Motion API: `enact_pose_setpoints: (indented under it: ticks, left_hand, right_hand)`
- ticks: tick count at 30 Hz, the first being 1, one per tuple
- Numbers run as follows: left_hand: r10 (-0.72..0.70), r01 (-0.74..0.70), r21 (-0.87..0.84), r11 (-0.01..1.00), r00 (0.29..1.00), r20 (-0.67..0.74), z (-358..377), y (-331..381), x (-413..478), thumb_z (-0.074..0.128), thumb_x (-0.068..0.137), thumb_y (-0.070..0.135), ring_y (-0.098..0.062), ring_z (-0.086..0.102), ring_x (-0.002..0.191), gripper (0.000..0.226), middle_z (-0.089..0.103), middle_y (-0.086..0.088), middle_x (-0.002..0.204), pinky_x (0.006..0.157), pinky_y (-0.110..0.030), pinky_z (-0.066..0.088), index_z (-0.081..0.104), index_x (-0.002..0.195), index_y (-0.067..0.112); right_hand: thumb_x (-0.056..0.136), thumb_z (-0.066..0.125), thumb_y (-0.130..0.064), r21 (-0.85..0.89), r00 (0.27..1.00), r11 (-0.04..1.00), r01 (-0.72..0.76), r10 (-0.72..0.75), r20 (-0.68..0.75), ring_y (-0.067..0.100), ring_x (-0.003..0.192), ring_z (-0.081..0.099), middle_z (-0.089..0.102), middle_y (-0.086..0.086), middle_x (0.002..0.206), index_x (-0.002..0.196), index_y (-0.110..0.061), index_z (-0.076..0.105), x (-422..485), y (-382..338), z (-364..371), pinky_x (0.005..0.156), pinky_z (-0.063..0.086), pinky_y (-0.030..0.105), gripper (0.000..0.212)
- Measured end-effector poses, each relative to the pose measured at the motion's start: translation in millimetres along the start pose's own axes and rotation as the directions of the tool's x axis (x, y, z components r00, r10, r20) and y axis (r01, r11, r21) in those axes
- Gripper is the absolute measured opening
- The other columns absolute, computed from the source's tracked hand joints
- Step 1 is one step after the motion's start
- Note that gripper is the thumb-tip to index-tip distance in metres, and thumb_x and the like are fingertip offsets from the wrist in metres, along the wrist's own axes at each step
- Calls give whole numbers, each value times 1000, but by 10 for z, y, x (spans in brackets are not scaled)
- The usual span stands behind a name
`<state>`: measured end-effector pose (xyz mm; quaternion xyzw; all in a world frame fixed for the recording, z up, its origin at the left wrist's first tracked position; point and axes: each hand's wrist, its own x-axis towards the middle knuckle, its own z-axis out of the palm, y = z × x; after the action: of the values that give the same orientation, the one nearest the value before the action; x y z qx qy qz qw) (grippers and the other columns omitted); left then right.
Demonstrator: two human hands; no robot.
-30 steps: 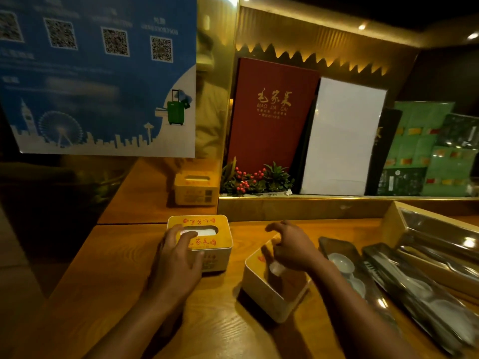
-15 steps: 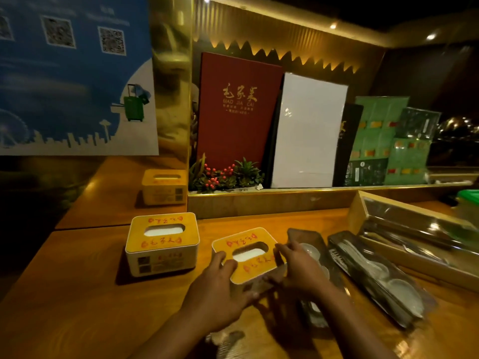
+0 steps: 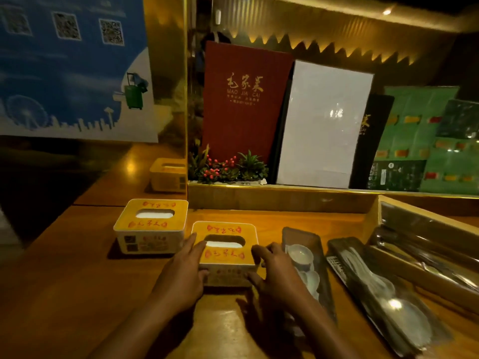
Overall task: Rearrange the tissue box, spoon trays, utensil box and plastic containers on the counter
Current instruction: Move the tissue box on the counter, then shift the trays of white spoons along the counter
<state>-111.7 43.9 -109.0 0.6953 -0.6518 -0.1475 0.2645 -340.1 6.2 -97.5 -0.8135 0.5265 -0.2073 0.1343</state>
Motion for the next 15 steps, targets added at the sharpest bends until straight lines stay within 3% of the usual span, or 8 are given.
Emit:
enact_pose_setpoints:
  ticks: [2,4,8,11,15]
  left_hand:
    - [-9,10,15,1000,998,-55,81,128,-75,68,89,29,-22,-7,153,82,-5,10,166,119,-52,24,19,154,37]
    - [47,-45,19,999,989,-138,182,341,-168,69,88,31,-19,-7,153,80,-2,10,166,118,-50,26,23,153,35]
    - [185,-220,-85,972,935,-303,492,830,-359,69,86,32,-13,37,139,56,35,10,154,104,-38,45,50,139,30]
    - [132,-203,-249,947,952,-275,795,1084,-458,66,87,38,-4,50,124,46,50,14,136,96,-33,52,57,131,30]
    - [-5,-45,-422,906,993,-119,1036,1268,-506,65,91,40,-1,51,122,48,46,18,140,97,-31,53,52,137,40]
  right_hand:
    - [87,69,-46,13,1000,1000,17,-17,23,16,120,48,43,-5,130,144,-32,41,-92,162,-138,92,44,24,66]
    - [86,68,-50,21,1000,1000,-11,12,-15,16,125,44,42,-4,137,148,-33,37,-197,391,-306,97,42,27,72]
    - [76,61,-73,-45,994,994,-104,102,-50,24,125,44,40,2,137,143,-32,42,-461,827,-533,98,45,35,81]
    - [58,51,-95,-55,995,994,-91,88,-39,25,125,40,34,4,136,143,-39,35,-714,944,-589,100,45,40,102]
    - [43,53,-101,11,999,999,-33,33,28,23,128,43,34,1,143,143,-34,38,-932,1006,-548,102,43,35,122]
